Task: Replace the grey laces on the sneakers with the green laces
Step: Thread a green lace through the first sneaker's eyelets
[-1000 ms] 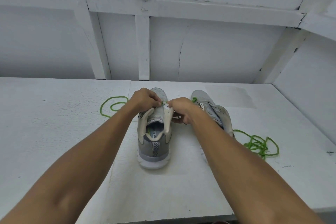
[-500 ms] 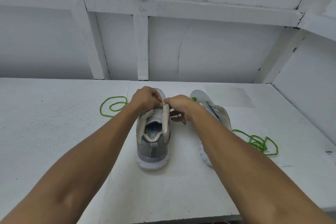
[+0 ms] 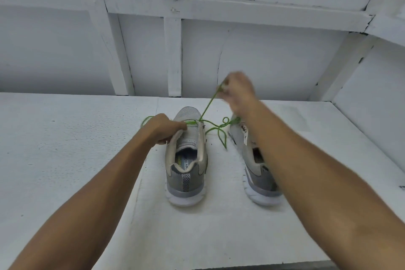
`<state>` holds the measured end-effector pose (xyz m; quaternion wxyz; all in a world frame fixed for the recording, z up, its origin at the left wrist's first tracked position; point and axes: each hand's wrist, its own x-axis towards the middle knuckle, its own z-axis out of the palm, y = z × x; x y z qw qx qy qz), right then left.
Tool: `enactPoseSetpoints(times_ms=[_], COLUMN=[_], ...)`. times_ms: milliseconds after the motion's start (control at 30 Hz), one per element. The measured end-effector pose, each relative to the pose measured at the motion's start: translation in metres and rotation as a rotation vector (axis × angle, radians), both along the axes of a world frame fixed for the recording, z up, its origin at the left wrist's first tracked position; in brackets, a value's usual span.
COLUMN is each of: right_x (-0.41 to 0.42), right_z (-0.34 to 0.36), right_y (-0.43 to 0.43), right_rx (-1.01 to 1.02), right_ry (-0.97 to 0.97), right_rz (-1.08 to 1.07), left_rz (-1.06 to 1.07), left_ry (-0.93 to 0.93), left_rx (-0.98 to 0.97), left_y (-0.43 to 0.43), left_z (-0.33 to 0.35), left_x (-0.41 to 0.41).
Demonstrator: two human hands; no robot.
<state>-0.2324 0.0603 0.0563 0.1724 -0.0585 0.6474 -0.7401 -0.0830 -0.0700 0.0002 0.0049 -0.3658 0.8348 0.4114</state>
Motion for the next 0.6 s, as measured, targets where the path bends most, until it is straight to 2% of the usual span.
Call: enactPoseSetpoints(times_ms=[33, 67, 100, 133, 200, 267, 300, 333, 400, 467, 500, 533, 600], right_x=[-0.012, -0.022, -0.027, -0.026, -0.015, 0.006, 0.016, 0.023, 0.034, 0.035, 0.03, 0.023, -0.001], right_z=[0.025, 0.047, 0.064, 0.073, 0.062, 0.021, -0.006, -0.031, -0.058, -0.061, -0.056, -0.046, -0.007], right_y=[0.004, 0.01, 0.014, 0.017, 0.016, 0.011, 0.009, 0.01, 0.013, 0.013, 0.012, 0.01, 0.006], right_rx=[-0.32, -0.555, -0.631, -0.568, -0.174, 0.511, 0.823, 1.04, 1.191, 1.183, 1.116, 0.962, 0.423], right_ry=[-0.136, -0.193, -0.158, -0.052, 0.349, 0.823, 0.946, 1.003, 1.061, 1.109, 1.078, 0.979, 0.525], right_rz=[-0.06, -0.097, -0.11, -0.105, -0.044, 0.227, 0.42, 0.544, 0.568, 0.505, 0.433, 0.306, -0.034], left_rz=[0.054, 0.11, 0.164, 0.214, 0.295, 0.34, 0.35, 0.353, 0.358, 0.376, 0.383, 0.388, 0.4], left_ry=[0.039, 0.092, 0.15, 0.202, 0.277, 0.319, 0.335, 0.347, 0.365, 0.388, 0.397, 0.401, 0.413], left_rx=[0.103, 0.197, 0.292, 0.385, 0.527, 0.6, 0.621, 0.634, 0.651, 0.661, 0.661, 0.655, 0.633], left_y=[-0.001, -0.003, -0.004, -0.005, -0.005, -0.004, -0.004, -0.004, -0.004, -0.004, -0.004, -0.003, -0.002], left_z=[-0.002, -0.004, -0.007, -0.009, -0.016, -0.022, -0.025, -0.027, -0.03, -0.033, -0.034, -0.036, -0.037], left_x=[0.004, 0.007, 0.009, 0.012, 0.016, 0.019, 0.019, 0.019, 0.018, 0.017, 0.017, 0.016, 0.015])
